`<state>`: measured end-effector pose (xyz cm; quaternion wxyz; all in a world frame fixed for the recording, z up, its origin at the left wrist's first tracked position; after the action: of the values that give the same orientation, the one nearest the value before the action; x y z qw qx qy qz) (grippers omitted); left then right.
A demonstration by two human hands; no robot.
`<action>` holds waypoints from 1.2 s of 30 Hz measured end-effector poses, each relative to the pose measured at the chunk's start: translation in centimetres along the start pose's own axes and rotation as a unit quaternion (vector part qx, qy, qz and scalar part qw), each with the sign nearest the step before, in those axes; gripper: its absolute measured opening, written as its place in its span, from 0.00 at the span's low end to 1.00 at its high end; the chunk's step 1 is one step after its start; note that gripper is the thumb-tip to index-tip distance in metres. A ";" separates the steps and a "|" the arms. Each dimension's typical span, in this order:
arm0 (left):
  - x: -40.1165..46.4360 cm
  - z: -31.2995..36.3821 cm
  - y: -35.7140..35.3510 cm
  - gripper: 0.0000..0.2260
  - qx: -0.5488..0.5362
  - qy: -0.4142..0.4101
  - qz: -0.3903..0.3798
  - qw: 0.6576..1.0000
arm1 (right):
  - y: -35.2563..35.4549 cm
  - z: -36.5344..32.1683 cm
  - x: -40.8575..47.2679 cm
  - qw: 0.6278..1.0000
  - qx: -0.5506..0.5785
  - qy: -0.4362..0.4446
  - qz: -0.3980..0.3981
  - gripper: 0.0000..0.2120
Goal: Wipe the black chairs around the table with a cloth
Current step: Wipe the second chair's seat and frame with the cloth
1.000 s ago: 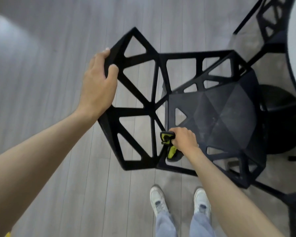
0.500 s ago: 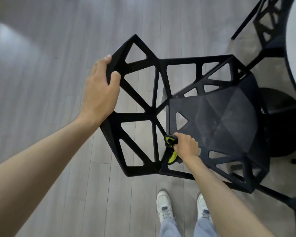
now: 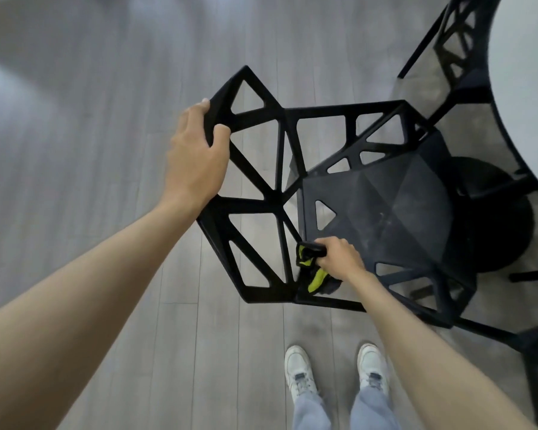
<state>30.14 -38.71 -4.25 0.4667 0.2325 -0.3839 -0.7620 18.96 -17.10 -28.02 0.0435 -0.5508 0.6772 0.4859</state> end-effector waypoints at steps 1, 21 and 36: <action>0.0 0.0 0.0 0.22 0.001 0.000 0.001 1.000 | 0.5 -0.2 -1.0 0.999 0.000 0.024 -0.024 0.15; 0.0 -0.1 -0.1 0.23 -0.033 -0.017 0.016 0.999 | -0.4 -7.4 -14.8 0.973 -0.200 0.035 0.107 0.08; -10.2 1.7 -2.3 0.09 0.166 -0.372 0.078 0.910 | -2.4 -6.3 -16.5 0.976 -0.050 -0.033 0.208 0.18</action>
<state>32.37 -28.39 -5.13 0.3030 -0.0246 -0.6674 -0.6799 30.30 -9.71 -16.40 -0.0634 -0.3827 0.7502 0.5354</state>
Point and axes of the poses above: each hand's wrist, its own x-axis towards the middle knuckle, its own y-axis out of the back of the hand, z = x × y, the point moved 3 cm from there along x, towards the middle knuckle, and after that the axes turned 1 degree about x, right-handed, at the moved point
